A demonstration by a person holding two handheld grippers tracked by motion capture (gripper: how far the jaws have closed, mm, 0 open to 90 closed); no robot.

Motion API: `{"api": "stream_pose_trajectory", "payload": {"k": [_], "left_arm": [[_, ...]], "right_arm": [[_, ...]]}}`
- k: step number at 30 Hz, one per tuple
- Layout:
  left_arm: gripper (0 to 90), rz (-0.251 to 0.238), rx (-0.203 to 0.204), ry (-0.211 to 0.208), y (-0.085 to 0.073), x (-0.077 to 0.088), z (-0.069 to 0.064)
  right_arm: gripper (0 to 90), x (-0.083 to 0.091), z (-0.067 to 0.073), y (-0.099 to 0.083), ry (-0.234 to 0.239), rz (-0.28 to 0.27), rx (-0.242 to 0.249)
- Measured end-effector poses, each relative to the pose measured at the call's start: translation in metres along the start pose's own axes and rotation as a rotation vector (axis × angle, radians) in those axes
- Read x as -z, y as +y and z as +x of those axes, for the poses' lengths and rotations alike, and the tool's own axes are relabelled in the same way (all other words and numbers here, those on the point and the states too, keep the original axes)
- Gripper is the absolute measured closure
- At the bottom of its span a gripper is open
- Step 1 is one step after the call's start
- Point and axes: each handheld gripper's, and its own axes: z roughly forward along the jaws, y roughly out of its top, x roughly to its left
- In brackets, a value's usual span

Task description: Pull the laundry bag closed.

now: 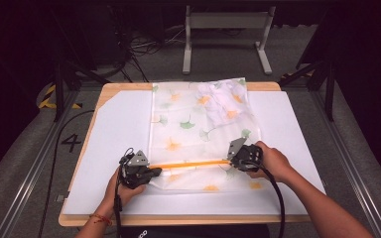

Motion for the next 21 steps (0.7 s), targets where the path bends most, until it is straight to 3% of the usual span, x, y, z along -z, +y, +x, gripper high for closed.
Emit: {"api": "stream_pose_trajectory", "payload": {"k": [7, 12, 18, 21], "left_arm": [[90.0, -0.004, 0.005, -0.003, 0.0, 0.0, 0.001], [90.0, -0.008, 0.01, -0.008, -0.001, 0.001, 0.004], [90.0, -0.007, 0.021, -0.014, -0.002, 0.002, 0.006], [90.0, -0.008, 0.024, -0.015, -0.002, 0.002, 0.006]], "right_arm": [[84.8, 0.011, -0.013, -0.043, -0.018, 0.015, -0.087], [84.8, 0.018, -0.022, -0.069, -0.02, -0.023, -0.169], [84.8, 0.022, -0.026, -0.091, -0.046, -0.002, -0.213], [84.7, 0.025, -0.028, -0.097, -0.028, -0.026, -0.232]]}}
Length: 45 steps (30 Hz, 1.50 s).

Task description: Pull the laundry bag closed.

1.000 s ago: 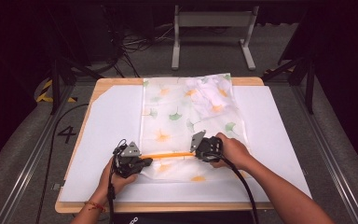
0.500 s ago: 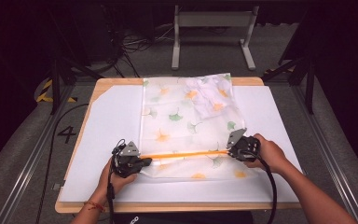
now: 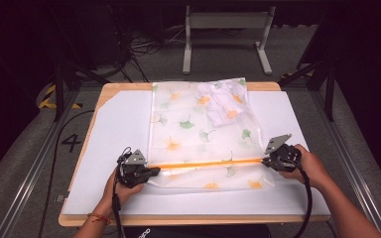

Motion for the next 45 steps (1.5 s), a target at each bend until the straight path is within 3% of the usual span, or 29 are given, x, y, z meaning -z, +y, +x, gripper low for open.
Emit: {"api": "stream_pose_trajectory", "payload": {"k": [5, 10, 12, 17, 18, 22, 24, 29, 32, 33, 38, 42, 44, 45], "left_arm": [[90.0, 0.0, -0.017, 0.003, 0.0, 0.001, 0.001], [90.0, -0.032, -0.029, 0.012, -0.002, 0.007, 0.004], [90.0, -0.052, -0.037, 0.02, -0.001, 0.011, 0.005], [90.0, -0.092, -0.049, 0.049, 0.002, 0.022, 0.007], [85.0, -0.103, -0.058, 0.06, 0.002, 0.026, 0.009], [82.7, -0.113, -0.087, 0.089, 0.004, 0.035, 0.01], [77.3, -0.127, -0.094, 0.106, 0.005, 0.039, 0.011], [66.5, -0.13, -0.107, 0.135, -0.003, 0.049, 0.011], [58.3, -0.132, -0.096, 0.152, -0.009, 0.053, 0.015], [53.1, -0.128, -0.089, 0.184, -0.016, 0.056, 0.017], [41.0, -0.132, -0.068, 0.21, -0.032, 0.062, 0.021], [30.3, -0.125, -0.049, 0.237, -0.041, 0.065, 0.022], [27.3, -0.135, -0.035, 0.23, -0.044, 0.066, 0.022], [20.9, -0.137, -0.038, 0.224, -0.047, 0.068, 0.022]], "right_arm": [[84.4, -0.001, 0.004, 0.001, -0.014, 0.003, 0.006], [81.8, 0.002, 0.006, -0.005, -0.014, -0.08, -0.016], [76.6, 0.003, 0.009, -0.007, -0.009, -0.105, -0.012], [66.4, 0.006, 0.013, -0.012, -0.023, -0.154, -0.059], [64.8, 0.008, 0.013, -0.014, -0.026, -0.17, -0.07], [53.8, 0.017, 0.011, -0.023, -0.033, -0.239, -0.123], [51.9, 0.019, 0.012, -0.027, -0.067, -0.261, -0.138], [46.8, 0.025, 0.014, -0.04, -0.09, -0.329, -0.176], [42.6, 0.026, 0.017, -0.047, -0.106, -0.347, -0.199], [41.9, 0.025, 0.018, -0.049, -0.103, -0.35, -0.199], [34.5, 0.025, 0.026, -0.061, -0.128, -0.376, -0.219], [29.6, 0.023, 0.03, -0.07, -0.117, -0.392, -0.242], [29.0, 0.023, 0.03, -0.073, -0.119, -0.388, -0.246], [26.0, 0.022, 0.032, -0.078, -0.137, -0.399, -0.254]]}}
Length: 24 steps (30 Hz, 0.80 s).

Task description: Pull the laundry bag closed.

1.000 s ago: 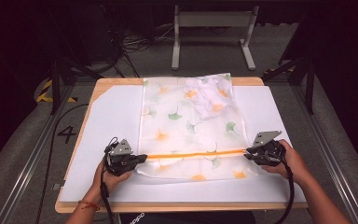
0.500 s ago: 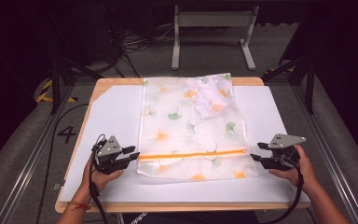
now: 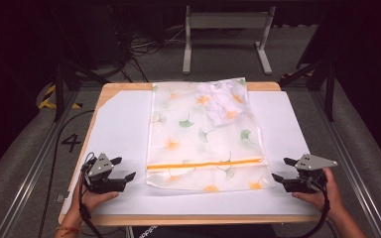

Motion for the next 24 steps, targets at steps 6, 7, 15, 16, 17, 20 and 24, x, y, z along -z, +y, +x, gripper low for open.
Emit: {"api": "stream_pose_trajectory", "payload": {"k": [6, 7, 15, 16, 17, 20, 24], "left_arm": [[11.1, -0.013, 0.017, -0.013, -0.005, 0.008, -0.002], [11.1, -0.022, 0.019, -0.012, -0.005, 0.009, -0.002], [6.8, -0.049, 0.052, -0.022, -0.01, 0.01, -0.001], [6.8, -0.046, 0.046, -0.022, -0.009, 0.011, -0.001], [6.8, -0.05, 0.045, -0.026, -0.009, 0.012, -0.001], [6.9, -0.059, 0.057, -0.03, -0.009, 0.013, -0.001], [7.0, -0.043, 0.046, -0.028, -0.01, 0.011, -0.002]], "right_arm": [[20.2, 0.006, -0.001, -0.012, -0.044, -0.011, -0.035], [17.8, 0.007, -0.002, -0.015, -0.051, -0.013, -0.047], [11.0, 0.009, 0.001, -0.02, -0.071, -0.01, -0.087], [11.2, 0.008, 0.003, -0.02, -0.075, -0.008, -0.078], [11.4, 0.008, 0.004, -0.02, -0.078, -0.007, -0.076], [13.2, 0.006, 0.005, -0.019, -0.074, -0.001, -0.07], [13.2, 0.004, 0.005, -0.017, -0.076, -0.009, -0.058]]}}
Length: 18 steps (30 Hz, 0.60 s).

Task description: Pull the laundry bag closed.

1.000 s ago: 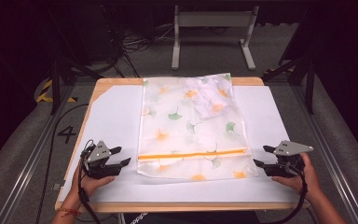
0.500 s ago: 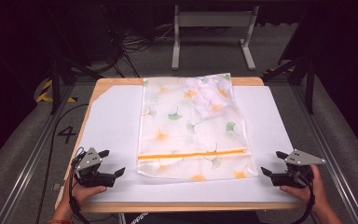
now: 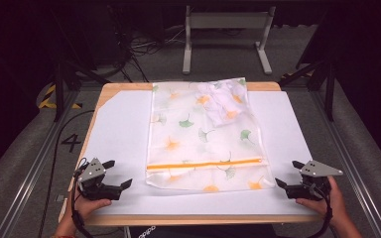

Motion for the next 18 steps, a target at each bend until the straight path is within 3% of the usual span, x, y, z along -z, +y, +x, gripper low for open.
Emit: {"api": "stream_pose_trajectory", "payload": {"k": [18], "left_arm": [[7.7, 0.024, -0.017, 0.015, 0.0, -0.0028, -0.0019]], "right_arm": [[13.2, -0.0066, 0.0021, 0.0001, -0.001, 0.009, 0.011]]}}
